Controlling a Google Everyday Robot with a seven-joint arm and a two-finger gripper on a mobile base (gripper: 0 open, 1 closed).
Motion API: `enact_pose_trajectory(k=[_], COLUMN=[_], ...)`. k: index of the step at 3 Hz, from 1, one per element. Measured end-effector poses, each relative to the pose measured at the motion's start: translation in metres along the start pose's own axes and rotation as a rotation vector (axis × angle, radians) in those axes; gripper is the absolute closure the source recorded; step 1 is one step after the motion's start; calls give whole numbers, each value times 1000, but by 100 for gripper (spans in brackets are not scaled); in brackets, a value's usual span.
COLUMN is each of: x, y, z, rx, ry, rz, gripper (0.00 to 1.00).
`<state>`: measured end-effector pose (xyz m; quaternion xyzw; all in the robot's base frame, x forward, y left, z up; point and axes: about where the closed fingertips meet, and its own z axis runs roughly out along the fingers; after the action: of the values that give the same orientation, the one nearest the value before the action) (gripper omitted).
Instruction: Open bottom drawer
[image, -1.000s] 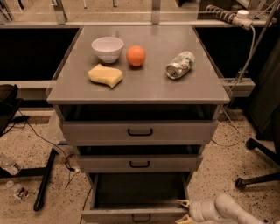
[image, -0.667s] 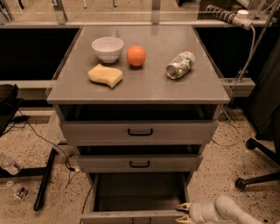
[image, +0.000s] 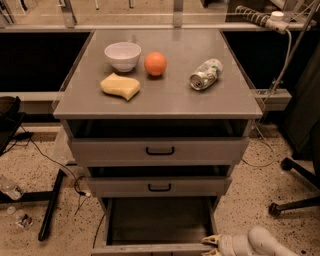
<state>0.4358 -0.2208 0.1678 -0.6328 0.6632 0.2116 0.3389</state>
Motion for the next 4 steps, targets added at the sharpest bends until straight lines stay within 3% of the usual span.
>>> enact_pose_trajectory(k=[3,4], x=[0,0], y=[0,0], z=[0,0], rx=[0,0], ry=[0,0], rz=[0,0], gripper=[15,0])
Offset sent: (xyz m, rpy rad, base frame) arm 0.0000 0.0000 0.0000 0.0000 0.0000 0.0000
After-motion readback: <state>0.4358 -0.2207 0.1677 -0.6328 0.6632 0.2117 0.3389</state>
